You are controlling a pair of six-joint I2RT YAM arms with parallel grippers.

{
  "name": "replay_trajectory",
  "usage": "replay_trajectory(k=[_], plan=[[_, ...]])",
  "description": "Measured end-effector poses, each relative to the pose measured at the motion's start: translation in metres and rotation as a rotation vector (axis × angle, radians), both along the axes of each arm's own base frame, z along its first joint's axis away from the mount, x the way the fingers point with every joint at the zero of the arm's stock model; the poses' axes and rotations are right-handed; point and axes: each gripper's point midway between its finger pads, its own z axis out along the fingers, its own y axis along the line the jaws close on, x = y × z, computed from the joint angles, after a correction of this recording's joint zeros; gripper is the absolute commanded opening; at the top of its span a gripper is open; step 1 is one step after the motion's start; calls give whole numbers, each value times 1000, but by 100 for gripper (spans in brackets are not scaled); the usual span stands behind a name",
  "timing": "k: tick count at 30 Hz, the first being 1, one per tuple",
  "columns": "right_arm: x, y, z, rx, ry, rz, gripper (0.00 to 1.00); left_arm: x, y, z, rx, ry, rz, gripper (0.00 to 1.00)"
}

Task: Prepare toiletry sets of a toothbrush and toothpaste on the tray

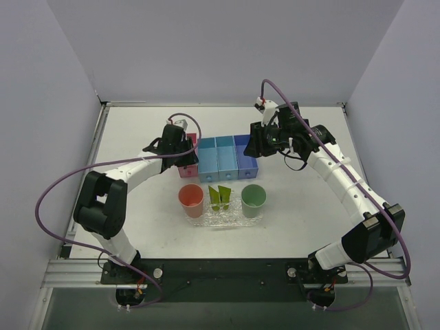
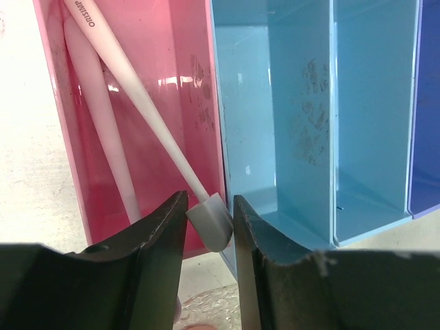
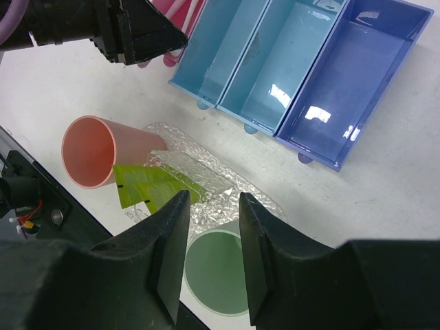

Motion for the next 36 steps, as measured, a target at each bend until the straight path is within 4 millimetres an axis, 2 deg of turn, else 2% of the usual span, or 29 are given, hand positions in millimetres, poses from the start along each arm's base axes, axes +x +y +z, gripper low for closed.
replay_trajectory(k=[8, 12, 18, 29, 36], plan=[[-1, 1, 1, 7, 3, 7, 30, 2, 0, 3, -9, -2, 10, 27], [-1, 1, 1, 8, 4, 5, 30, 1, 1, 7, -14, -7, 15, 13], [-1, 1, 1, 7, 4, 5, 30, 2, 3, 19, -41, -20, 27, 1], [2, 4, 5, 31, -1, -12, 30, -2, 8, 45, -64, -63, 38, 0], [7, 16, 12, 85, -1, -36, 30, -11, 17, 66, -49, -116, 33, 0]])
